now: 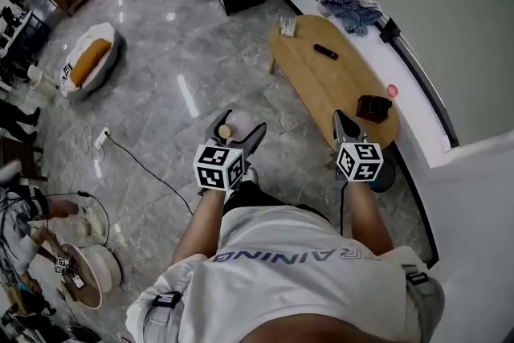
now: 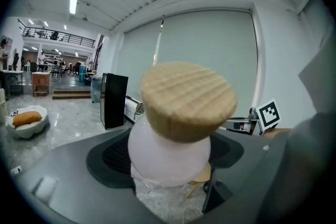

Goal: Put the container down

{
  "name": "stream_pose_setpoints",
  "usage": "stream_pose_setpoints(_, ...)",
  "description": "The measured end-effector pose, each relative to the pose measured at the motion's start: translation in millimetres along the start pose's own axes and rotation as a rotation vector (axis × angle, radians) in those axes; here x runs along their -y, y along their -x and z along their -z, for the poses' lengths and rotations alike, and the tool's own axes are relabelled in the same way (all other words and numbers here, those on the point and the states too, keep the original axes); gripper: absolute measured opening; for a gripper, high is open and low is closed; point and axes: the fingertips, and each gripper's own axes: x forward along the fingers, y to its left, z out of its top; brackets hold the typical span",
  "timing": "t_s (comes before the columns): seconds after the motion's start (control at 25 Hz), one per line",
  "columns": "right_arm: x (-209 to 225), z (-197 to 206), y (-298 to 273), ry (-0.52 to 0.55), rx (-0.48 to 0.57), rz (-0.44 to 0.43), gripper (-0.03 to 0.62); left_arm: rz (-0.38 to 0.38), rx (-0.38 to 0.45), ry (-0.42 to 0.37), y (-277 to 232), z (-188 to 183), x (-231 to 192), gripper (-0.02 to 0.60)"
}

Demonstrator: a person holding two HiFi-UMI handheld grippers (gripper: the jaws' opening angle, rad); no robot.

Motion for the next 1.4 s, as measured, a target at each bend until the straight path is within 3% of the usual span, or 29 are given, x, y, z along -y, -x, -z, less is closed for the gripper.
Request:
stream_pose_setpoints(0.28, 36.4, -23.3, -74.9, -0.018, -0.003, 0.113, 0.017, 0.112, -0.025, -0.013, -103.0, -32.2, -46.7, 0.400)
stream_pose_setpoints(0.56, 60.3, -64.8, -153.8, -0.057, 0.000, 0.249, 0.017, 0.267, -0.065, -0.091, -208.2, -95.1, -95.3, 0.400)
stream_pose_setpoints(0.84, 81.3, -77.2, -200.9, -0.133, -0.019, 0.415, 0.017, 0.411, -0.143, -0.142, -294.3, -126.8, -132.0, 0.400)
stream_pose_setpoints(1.16, 130.0, -68.2, -199.9, -0.201, -0.041, 0.550, 0.017, 0.508, -0.197, -0.173, -375.1, -133.1, -115.1, 0.400)
stream_pose_setpoints(1.4, 174.2, -42.1, -182.0, -0.266, -0.050, 0.603, 0.017, 0.561, -0.239, -0.218, -416.9, -122.8, -71.5, 0.400)
